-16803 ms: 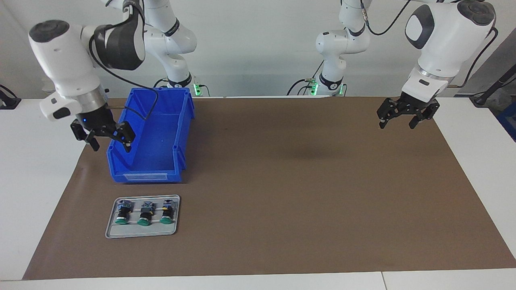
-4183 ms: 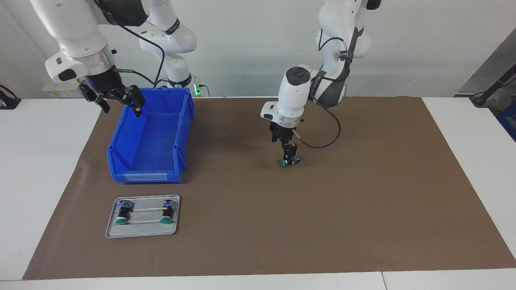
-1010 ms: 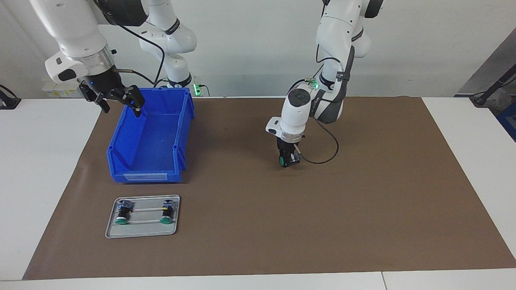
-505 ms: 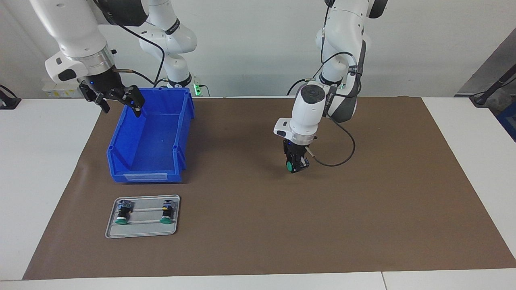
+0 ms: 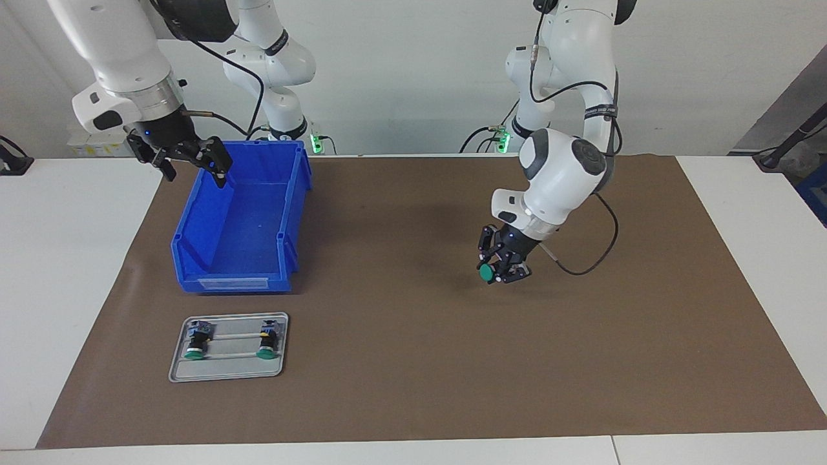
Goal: Place and press button with both arms
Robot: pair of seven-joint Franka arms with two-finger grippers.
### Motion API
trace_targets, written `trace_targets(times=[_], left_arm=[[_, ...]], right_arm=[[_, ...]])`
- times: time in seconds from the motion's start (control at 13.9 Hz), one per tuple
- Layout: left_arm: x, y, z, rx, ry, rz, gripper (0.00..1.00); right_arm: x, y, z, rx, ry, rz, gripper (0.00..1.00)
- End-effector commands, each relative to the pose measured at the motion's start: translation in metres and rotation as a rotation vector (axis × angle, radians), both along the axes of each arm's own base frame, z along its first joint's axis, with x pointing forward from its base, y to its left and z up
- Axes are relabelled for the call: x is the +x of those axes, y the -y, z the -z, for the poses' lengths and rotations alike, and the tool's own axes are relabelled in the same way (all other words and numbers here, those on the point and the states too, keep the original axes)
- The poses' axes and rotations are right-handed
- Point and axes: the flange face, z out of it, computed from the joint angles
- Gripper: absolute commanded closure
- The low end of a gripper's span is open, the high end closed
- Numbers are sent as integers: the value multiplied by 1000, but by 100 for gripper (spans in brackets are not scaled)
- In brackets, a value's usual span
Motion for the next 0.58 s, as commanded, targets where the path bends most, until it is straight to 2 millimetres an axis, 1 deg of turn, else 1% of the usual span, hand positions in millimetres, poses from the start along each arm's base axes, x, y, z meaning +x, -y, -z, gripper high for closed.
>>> trace_targets(times=[0.0,0.07,0.29,0.36,0.43,0.5], left_arm=[[0,-44,-5,-109,-15,21,79],[2,-64,-3,-143,-24,28,79],[2,-113,-8,-209,-72,29,79],[-2,-124,-8,-223,-91,47,84],[-7,-140,-6,-232,-88,65,91],[-11,-154,-2,-260,-83,61,91]], right_arm=[[-5,1,-1,13,12,3,0],[-5,1,-1,13,12,3,0],[-5,1,-1,13,12,3,0],[-5,1,-1,13,12,3,0],[-5,1,-1,13,12,3,0],[-5,1,-1,13,12,3,0]])
